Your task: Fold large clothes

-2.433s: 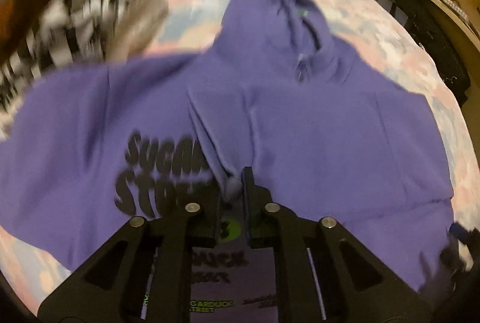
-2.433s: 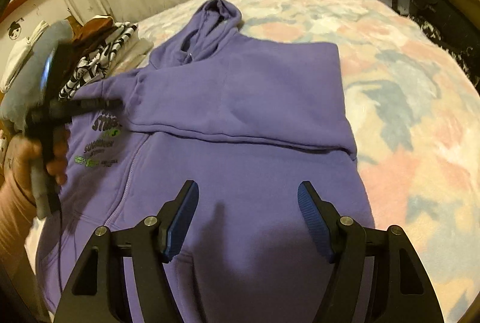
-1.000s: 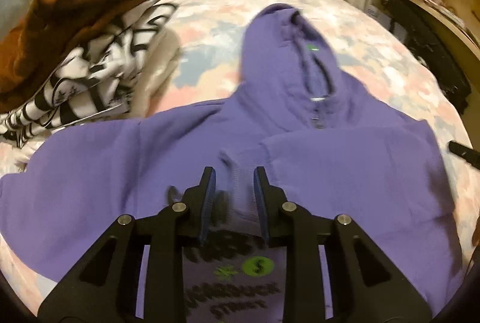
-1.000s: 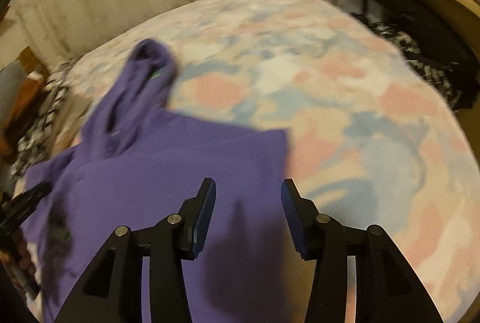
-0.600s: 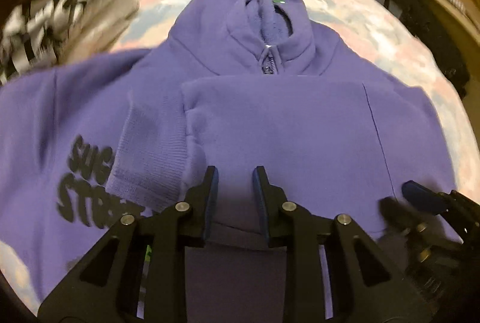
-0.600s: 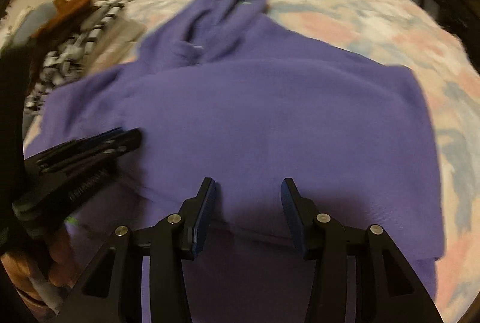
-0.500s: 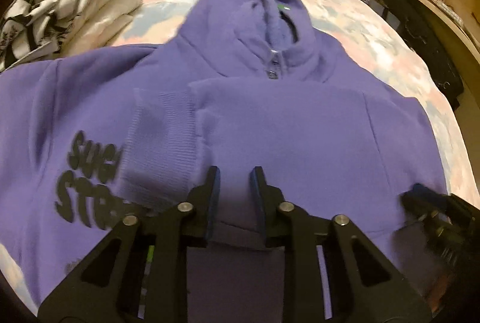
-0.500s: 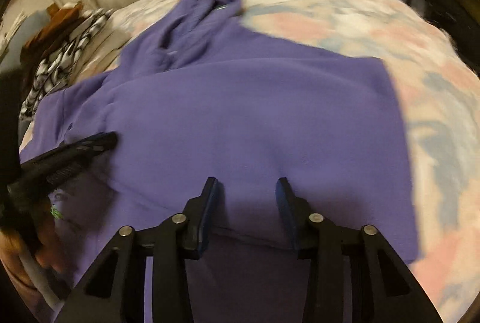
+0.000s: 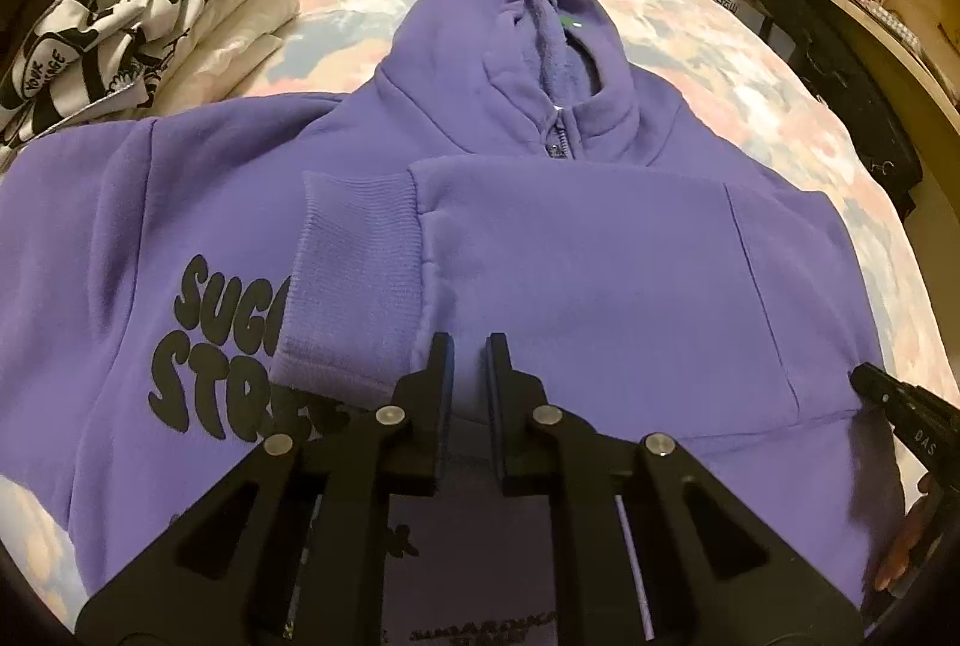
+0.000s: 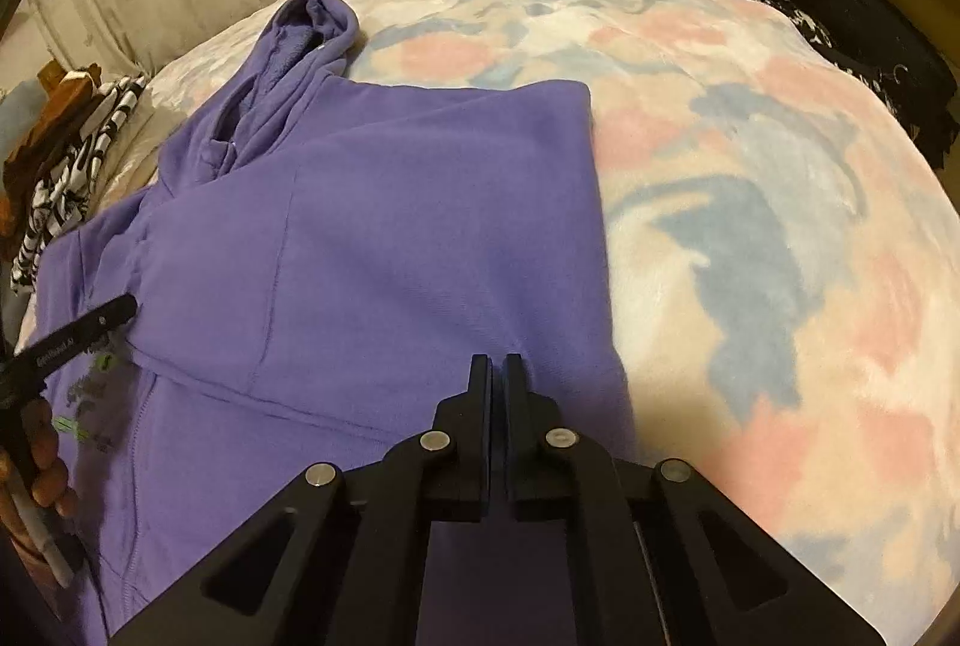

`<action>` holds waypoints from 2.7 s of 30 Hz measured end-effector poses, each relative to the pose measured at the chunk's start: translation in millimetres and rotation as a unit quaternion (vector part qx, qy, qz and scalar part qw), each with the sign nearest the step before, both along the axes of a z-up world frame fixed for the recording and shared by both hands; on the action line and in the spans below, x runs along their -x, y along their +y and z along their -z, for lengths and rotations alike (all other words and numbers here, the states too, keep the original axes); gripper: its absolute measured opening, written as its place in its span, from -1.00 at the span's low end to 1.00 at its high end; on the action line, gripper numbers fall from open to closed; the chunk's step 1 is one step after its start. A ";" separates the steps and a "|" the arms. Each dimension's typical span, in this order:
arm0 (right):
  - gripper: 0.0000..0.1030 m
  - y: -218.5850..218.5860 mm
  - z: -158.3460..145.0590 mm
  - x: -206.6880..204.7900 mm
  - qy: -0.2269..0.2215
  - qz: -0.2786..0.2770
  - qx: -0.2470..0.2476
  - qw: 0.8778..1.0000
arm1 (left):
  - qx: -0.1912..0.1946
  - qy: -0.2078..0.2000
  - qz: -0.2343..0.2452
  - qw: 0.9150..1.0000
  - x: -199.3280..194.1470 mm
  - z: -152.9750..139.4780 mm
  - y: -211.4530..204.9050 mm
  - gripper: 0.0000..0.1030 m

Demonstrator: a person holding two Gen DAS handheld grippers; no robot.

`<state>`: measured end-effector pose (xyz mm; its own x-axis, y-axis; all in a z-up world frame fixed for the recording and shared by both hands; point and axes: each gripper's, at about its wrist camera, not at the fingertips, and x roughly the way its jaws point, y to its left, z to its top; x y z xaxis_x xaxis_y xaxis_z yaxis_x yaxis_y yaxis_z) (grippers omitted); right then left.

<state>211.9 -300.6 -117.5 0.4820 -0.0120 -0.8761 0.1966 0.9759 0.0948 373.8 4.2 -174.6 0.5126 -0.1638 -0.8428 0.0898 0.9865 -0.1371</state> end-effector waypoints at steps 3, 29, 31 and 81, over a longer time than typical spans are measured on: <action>-0.71 0.3 -7.4 2.9 -0.002 0.009 -0.014 1.000 | 0.002 -0.001 -0.007 1.000 4.2 -3.9 0.0 -0.81; -0.53 14.3 -6.8 70.1 -0.021 0.018 -0.055 0.998 | 0.000 -0.011 -0.030 0.999 97.8 -51.8 8.7 -0.37; -0.49 15.3 -9.3 76.6 -0.020 0.015 -0.059 0.998 | -0.010 -0.011 -0.027 1.000 108.7 -55.9 5.8 -0.37; 0.01 302.4 -186.4 181.3 -0.169 -0.223 0.004 0.960 | -0.002 -0.071 -0.144 0.987 266.4 -160.3 225.2 -0.01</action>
<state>30.6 1.8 68.9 0.6974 0.2568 -0.6691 -0.2827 0.9565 0.0724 107.4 229.5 -14.4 0.6509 0.0091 -0.7591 -0.1770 0.9742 -0.1401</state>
